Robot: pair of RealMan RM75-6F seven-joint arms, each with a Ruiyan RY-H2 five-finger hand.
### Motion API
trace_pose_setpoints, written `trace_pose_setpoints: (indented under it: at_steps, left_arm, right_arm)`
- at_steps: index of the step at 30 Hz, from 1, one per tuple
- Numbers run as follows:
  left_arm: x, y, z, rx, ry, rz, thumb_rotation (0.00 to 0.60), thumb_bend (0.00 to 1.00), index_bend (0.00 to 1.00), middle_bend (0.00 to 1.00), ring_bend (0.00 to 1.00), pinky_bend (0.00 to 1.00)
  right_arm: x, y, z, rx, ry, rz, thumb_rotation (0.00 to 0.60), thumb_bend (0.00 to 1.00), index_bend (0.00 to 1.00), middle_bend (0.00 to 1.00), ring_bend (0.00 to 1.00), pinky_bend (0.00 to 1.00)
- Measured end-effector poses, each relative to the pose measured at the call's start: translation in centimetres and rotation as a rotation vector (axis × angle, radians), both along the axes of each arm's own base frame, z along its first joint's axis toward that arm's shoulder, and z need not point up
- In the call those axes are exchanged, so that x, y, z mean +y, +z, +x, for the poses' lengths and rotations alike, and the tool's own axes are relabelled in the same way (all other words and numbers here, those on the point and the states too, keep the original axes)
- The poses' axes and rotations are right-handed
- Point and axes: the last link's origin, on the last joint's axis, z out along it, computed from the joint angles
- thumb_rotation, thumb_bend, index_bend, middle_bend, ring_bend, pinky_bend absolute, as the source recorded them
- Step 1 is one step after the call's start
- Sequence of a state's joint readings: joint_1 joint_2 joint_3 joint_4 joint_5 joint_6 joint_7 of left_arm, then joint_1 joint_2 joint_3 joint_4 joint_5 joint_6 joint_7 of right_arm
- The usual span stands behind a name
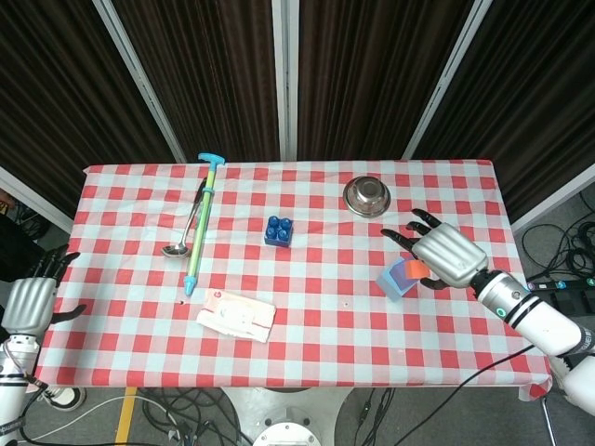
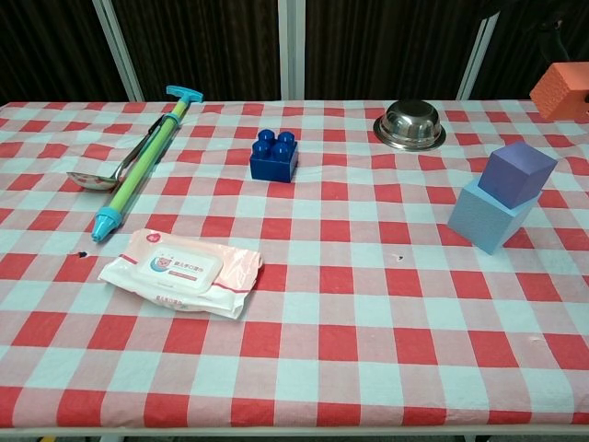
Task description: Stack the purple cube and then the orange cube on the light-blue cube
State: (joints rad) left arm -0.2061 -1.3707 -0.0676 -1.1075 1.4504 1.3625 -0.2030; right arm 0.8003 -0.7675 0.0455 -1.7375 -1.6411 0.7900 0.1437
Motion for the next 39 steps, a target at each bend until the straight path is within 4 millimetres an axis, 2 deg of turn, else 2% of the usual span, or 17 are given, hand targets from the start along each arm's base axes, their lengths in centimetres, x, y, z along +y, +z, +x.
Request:
trace_pose_setpoints:
  at_steps: [7, 13, 23, 39]
  left_arm:
    - [0.0, -0.1, -0.2, 0.008, 0.007, 0.0, 0.6, 0.09, 0.22, 0.2, 0.12, 0.26]
    - [0.1, -0.2, -0.5, 0.013, 0.016, -0.003, 0.6, 0.09, 0.22, 0.2, 0.12, 0.26]
    - [0.2, -0.1, -0.9, 0.013, 0.03, -0.004, 0.6, 0.09, 0.22, 0.2, 0.12, 0.26]
    - [0.4, -0.4, -1.7, 0.028, 0.057, -0.004, 0.6, 0.09, 0.22, 0.2, 0.12, 0.26]
  right_arm:
    - [-0.6, 0.0, -2.7, 0.057, -0.035, 0.004, 0.6, 0.13, 0.0, 0.5, 0.17, 0.03]
    - [-1.4, -0.6, -4.0, 0.058, -0.055, 0.016, 0.6, 0.13, 0.0, 0.5, 0.17, 0.03]
    - [-2.6, -1.7, -3.4, 0.046, -0.028, 0.04, 0.6, 0.13, 0.0, 0.5, 0.17, 0.05]
    - [-3.8, -1.7, -3.4, 0.141, 0.148, 0.089, 0.6, 0.13, 0.0, 0.49, 0.18, 0.14]
